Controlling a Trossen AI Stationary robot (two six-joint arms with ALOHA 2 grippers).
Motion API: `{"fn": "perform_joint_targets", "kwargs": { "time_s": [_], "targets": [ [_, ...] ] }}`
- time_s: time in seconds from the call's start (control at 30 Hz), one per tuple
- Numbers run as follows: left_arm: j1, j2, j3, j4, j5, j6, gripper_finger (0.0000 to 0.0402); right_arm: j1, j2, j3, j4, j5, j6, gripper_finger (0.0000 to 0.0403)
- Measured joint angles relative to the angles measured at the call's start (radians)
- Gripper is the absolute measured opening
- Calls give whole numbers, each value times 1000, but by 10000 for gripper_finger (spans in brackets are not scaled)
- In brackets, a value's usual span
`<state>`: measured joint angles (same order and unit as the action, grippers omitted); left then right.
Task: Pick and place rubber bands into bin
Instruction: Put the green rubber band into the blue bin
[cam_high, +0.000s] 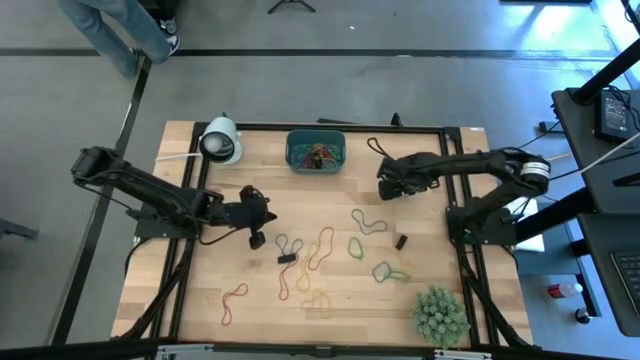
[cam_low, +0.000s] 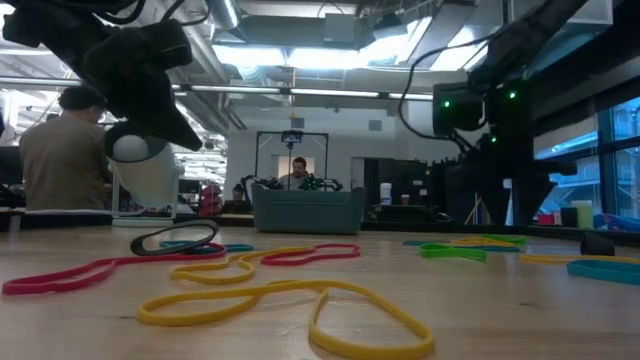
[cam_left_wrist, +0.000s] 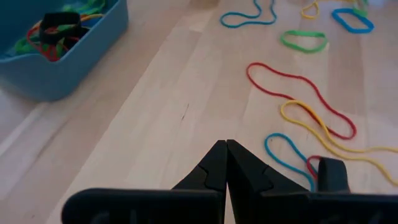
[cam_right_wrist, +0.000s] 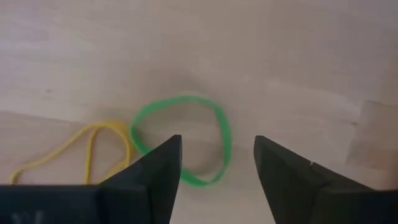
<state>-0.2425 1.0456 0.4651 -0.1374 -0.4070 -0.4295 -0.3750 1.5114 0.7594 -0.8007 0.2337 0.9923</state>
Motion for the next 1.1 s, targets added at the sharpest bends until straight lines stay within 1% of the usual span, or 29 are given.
{"fn": "perform_joint_targets", "kwargs": {
  "time_s": [0.13, 0.27, 0.37, 0.53, 0.57, 0.6, 0.67, 0.83, 0.97, 1.1],
  "targets": [
    [0, -27, -6, -9, 15, 6, 2, -15, 51, 0, -1, -3, 20, 202],
    [0, -48, -6, -55, 16, 6, 2, -14, 92, 5, 3, 0, 28, 176],
    [0, -63, -6, -85, 17, 0, 2, -15, 109, 5, 15, -22, 24, 135],
    [0, -87, -6, -106, 15, 2, 2, -14, 115, 6, 29, -35, 16, 31],
    [0, -92, -6, -105, 14, 7, 2, -14, 110, 5, 28, -36, 4, 17],
    [0, -96, -6, -103, 13, 14, 2, -14, 104, 2, 27, -36, -2, 11],
    [0, -109, -6, -116, 11, 33, 2, -11, 80, 0, 26, -36, -2, 11],
    [0, -133, -6, -142, -1, 70, 2, 5, -33, 17, -45, -51, 17, 4],
    [0, -139, -17, -175, -11, 84, 2, 29, -112, 99, -151, -43, 20, 2],
    [0, -139, -56, -176, -10, 76, 2, 55, -139, 251, -182, -2, -1, 2]
  ]
}}
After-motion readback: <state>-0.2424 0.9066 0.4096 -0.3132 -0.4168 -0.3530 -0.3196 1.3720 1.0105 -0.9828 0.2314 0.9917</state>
